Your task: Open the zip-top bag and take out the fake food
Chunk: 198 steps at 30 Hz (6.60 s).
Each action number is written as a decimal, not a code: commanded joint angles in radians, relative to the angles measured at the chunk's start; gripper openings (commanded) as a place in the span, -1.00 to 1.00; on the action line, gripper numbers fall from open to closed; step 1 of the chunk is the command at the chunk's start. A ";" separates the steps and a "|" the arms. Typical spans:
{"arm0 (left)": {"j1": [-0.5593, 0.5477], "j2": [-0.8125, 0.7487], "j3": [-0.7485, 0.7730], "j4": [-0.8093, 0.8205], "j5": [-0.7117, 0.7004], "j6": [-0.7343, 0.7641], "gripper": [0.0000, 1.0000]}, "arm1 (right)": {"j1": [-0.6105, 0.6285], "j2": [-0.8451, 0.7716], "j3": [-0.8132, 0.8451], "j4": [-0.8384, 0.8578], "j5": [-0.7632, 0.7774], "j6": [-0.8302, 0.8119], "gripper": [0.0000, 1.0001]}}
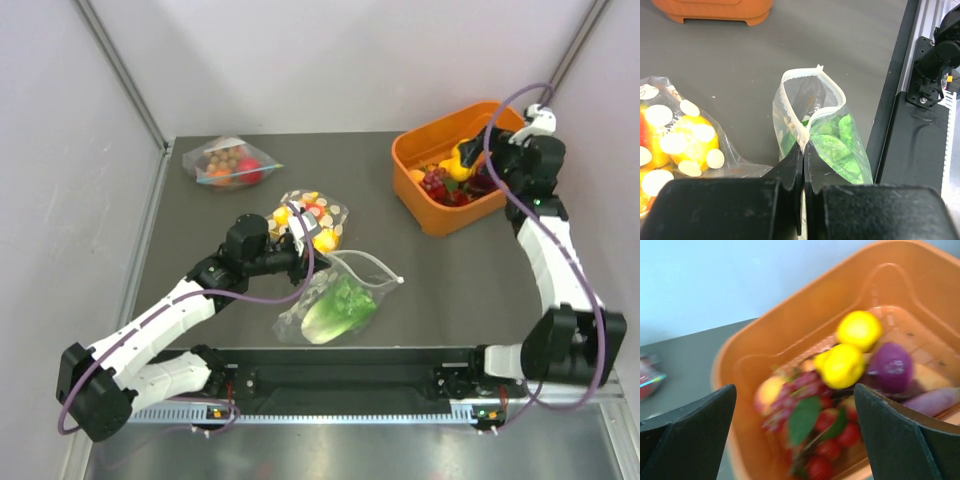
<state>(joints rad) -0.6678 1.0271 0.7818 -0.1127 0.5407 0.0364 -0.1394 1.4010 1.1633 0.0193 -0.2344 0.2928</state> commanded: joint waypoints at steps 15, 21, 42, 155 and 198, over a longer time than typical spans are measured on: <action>-0.003 -0.030 0.022 0.016 -0.015 0.014 -1.00 | 0.627 -0.985 -0.720 -0.051 0.102 0.321 0.48; -0.004 -0.039 0.027 0.031 0.034 -0.009 -1.00 | 0.667 -1.047 -0.691 -0.199 0.155 0.270 0.37; -0.004 -0.009 0.030 0.007 0.011 0.016 -1.00 | 0.738 -0.501 -0.674 0.234 0.056 0.244 0.22; -0.272 -0.038 0.033 0.057 -0.231 -0.145 0.60 | 1.115 -0.657 -0.732 0.151 0.529 0.425 -1.00; -0.303 0.090 0.135 -0.125 -0.329 -0.096 -1.00 | 1.233 -0.887 -0.516 -0.224 0.555 0.198 0.29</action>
<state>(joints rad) -0.9691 1.1263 0.8879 -0.2634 0.1734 -0.0757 1.0615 0.4854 0.6121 -0.2657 0.4618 0.5442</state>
